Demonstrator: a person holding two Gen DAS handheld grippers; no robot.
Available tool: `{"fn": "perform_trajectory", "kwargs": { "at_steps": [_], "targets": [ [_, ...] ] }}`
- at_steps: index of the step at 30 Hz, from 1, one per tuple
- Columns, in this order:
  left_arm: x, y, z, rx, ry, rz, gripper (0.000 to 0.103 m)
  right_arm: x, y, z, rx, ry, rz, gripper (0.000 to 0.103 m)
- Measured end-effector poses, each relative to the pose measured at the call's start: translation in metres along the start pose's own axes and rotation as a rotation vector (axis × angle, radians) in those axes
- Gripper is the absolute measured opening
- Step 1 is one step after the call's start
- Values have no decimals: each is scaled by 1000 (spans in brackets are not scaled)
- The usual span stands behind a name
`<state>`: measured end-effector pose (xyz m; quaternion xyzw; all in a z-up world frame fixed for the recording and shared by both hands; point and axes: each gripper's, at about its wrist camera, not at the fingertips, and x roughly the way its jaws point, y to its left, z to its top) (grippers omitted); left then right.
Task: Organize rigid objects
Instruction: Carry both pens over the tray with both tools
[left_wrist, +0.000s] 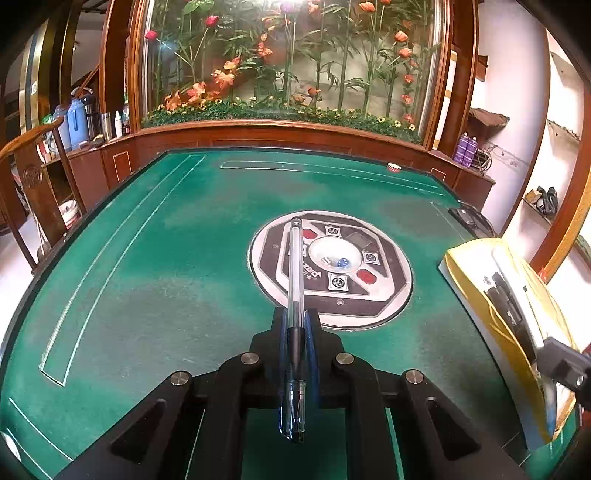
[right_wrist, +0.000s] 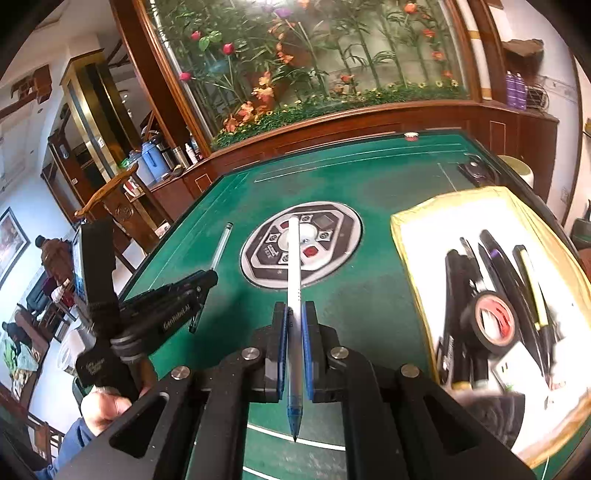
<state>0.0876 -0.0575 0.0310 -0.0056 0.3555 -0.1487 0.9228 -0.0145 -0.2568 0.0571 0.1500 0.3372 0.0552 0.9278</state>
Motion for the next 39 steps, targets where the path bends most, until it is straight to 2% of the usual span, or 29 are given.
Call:
{"fn": "perform_trajectory", "kwargs": {
  "at_steps": [8, 13, 18, 33, 39],
  "targets": [
    [-13, -8, -13, -33, 16, -30, 10, -18, -4, -13, 19, -7, 26, 7],
    [-34, -32, -26, 2, 0, -47, 10, -25, -12, -18, 33, -2, 43, 7],
    [-54, -61, -26, 33, -17, -80, 10, -43, -19, -17, 40, -35, 55, 7],
    [-75, -147, -17, 142, -20, -162, 10, -71, -87, -10, 130, -115, 79, 7],
    [-67, -186, -13, 166, 30, -222, 10, -79, -128, -7, 198, -140, 72, 7]
  ]
}}
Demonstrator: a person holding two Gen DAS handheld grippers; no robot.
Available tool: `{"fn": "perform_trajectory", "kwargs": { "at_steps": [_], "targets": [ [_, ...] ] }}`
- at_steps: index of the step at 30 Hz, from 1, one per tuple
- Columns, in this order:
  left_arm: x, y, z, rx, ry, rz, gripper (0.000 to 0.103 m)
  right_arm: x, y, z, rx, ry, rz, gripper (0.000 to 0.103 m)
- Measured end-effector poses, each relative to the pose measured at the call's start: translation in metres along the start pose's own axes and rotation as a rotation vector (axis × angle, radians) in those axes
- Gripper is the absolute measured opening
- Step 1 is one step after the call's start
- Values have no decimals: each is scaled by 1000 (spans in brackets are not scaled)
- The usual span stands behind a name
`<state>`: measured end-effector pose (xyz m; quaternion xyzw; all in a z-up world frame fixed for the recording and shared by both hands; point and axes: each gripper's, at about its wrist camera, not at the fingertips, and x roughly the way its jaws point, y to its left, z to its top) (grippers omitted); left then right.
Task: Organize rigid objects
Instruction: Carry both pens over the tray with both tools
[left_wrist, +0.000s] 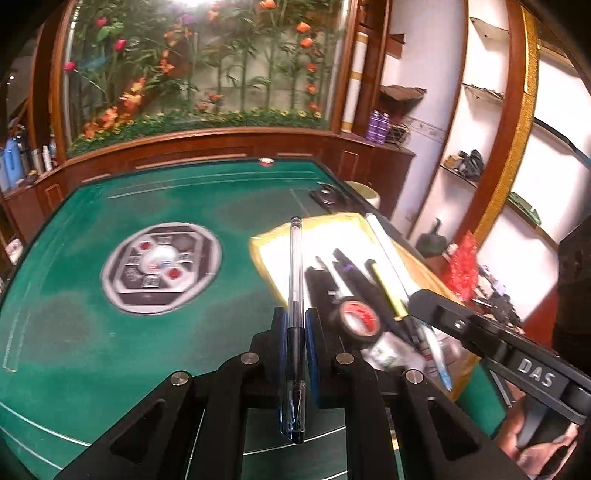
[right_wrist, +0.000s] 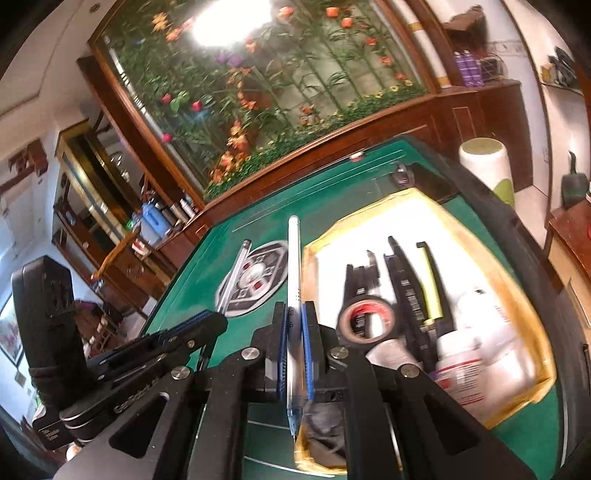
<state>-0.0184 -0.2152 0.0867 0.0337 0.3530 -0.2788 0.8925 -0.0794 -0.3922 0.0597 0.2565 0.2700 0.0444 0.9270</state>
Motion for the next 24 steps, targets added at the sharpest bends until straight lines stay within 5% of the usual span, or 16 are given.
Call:
{"fn": "perform_trajectory", "kwargs": {
  "at_steps": [12, 24],
  "targets": [
    [50, -42, 16, -52, 81, -108, 10, -17, -62, 22, 37, -1, -129, 7],
    [80, -20, 9, -110, 107, -105, 10, 43, -42, 18, -60, 152, -205, 7]
  ]
}}
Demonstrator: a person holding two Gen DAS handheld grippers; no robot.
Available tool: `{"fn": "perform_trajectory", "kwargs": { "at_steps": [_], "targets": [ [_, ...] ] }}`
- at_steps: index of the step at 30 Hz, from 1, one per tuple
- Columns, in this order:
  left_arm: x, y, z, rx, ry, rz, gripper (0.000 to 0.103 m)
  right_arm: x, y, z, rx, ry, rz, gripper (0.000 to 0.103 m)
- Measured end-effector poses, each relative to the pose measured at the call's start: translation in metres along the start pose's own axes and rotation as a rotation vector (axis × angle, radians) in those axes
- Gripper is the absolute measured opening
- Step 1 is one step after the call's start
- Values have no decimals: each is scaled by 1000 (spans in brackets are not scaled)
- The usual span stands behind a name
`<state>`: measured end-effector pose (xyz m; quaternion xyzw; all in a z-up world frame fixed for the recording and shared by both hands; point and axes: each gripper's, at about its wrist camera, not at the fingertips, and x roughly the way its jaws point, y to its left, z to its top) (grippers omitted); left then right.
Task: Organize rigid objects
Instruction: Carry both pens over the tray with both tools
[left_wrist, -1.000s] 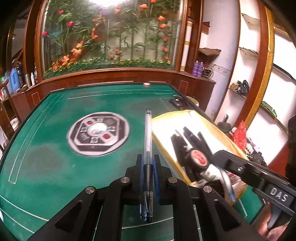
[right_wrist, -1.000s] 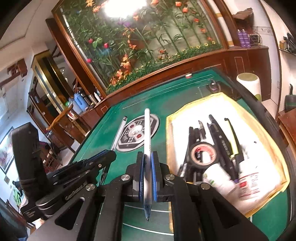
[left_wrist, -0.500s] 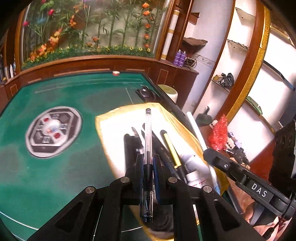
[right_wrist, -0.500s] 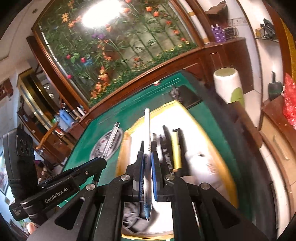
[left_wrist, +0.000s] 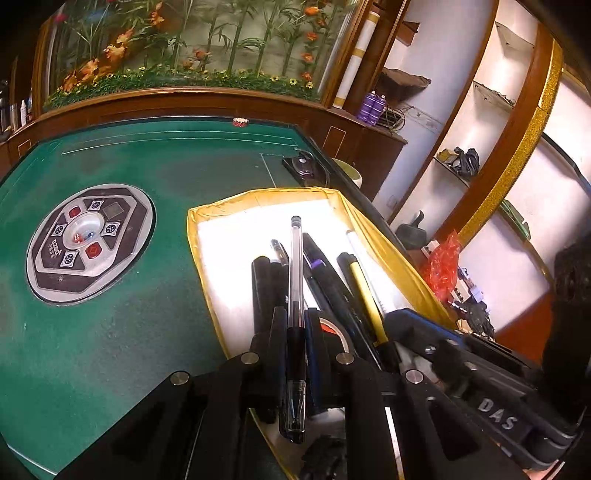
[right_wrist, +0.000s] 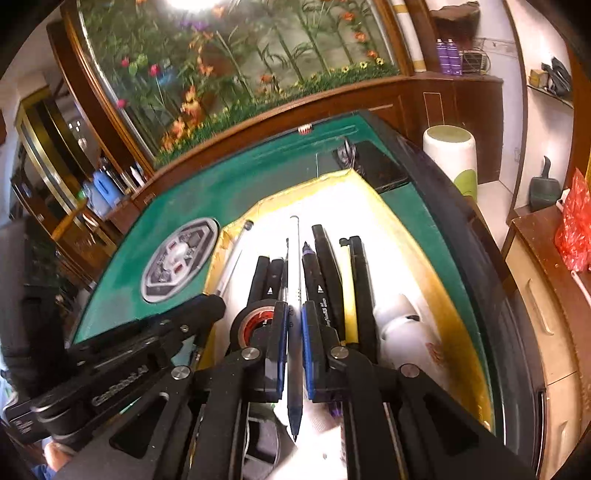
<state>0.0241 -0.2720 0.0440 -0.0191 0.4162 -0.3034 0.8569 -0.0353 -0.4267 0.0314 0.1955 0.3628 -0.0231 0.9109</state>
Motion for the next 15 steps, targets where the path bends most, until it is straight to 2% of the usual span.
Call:
{"fn": "perform_trajectory", "kwargs": {
  "at_steps": [7, 15],
  "targets": [
    [10, -2, -6, 10, 41, -16, 10, 20, 5, 0, -42, 57, -67, 7],
    [13, -5, -10, 44, 37, 13, 10, 28, 5, -6, -42, 77, -91, 7]
  ]
}}
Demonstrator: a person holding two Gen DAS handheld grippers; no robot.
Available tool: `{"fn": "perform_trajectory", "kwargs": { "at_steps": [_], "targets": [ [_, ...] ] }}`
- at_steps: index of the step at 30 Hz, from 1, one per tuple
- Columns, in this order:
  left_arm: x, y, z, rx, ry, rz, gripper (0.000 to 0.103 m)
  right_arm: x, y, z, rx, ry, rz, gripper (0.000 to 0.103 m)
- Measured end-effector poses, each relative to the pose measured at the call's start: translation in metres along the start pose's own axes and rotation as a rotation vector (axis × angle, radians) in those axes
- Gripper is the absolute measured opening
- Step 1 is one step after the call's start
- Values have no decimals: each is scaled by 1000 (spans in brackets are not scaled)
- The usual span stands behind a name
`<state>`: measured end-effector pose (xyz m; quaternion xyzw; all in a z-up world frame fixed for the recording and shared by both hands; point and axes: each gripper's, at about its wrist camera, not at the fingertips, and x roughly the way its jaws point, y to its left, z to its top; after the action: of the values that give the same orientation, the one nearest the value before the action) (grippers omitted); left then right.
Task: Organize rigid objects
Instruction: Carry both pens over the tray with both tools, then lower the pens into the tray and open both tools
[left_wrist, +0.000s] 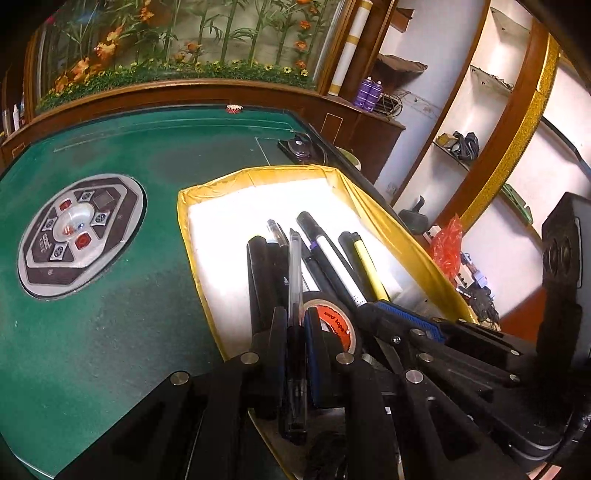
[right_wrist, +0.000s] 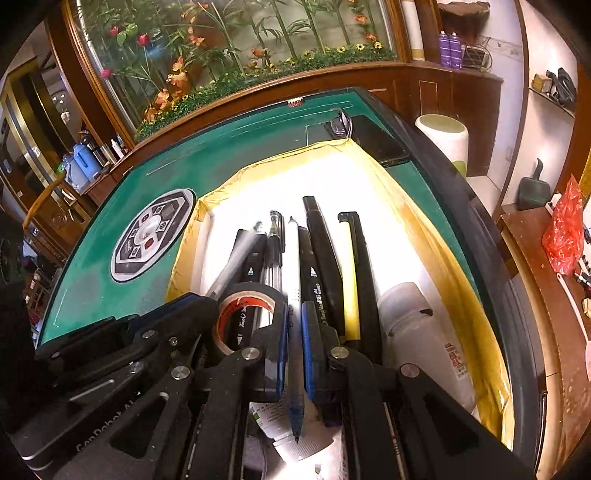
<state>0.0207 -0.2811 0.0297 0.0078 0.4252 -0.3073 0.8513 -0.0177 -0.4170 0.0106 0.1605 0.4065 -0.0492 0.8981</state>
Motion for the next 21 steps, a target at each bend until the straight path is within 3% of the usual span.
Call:
{"fn": "perform_trajectory", "kwargs": {
  "at_steps": [21],
  "targets": [
    [2, -12, -6, 103, -52, 79, 10, 9, -3, -1, 10, -5, -40, 8]
  ]
}}
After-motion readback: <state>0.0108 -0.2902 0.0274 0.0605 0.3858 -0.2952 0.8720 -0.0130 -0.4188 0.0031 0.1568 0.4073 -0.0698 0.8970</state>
